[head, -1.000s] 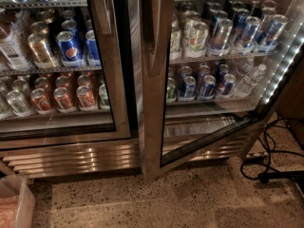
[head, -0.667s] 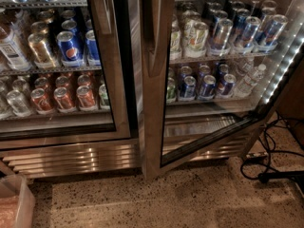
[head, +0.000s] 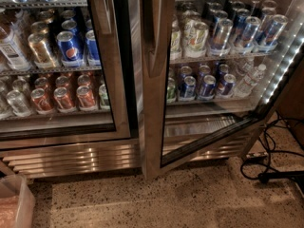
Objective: Open right fridge door
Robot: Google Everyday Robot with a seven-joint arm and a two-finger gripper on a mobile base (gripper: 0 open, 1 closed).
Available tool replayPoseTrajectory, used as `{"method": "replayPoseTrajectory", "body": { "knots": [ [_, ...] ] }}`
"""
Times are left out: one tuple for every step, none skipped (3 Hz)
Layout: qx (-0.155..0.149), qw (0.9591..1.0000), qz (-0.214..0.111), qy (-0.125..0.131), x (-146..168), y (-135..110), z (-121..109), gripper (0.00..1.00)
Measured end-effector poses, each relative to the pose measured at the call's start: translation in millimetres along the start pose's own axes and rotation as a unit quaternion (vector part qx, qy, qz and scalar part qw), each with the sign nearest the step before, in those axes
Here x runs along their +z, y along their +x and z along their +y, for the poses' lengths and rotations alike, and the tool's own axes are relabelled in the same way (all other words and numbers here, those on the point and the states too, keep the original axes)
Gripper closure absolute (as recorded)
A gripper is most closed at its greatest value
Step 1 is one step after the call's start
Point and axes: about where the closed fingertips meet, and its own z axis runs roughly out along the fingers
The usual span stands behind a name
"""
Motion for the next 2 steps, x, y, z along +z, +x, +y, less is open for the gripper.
{"method": "replayPoseTrajectory", "body": {
  "knots": [
    [0.000,1.0000,0.000,0.000,0.0,0.0,0.0,0.29],
    [0.000,1.0000,0.000,0.000,0.0,0.0,0.0,0.16]
  ]
}}
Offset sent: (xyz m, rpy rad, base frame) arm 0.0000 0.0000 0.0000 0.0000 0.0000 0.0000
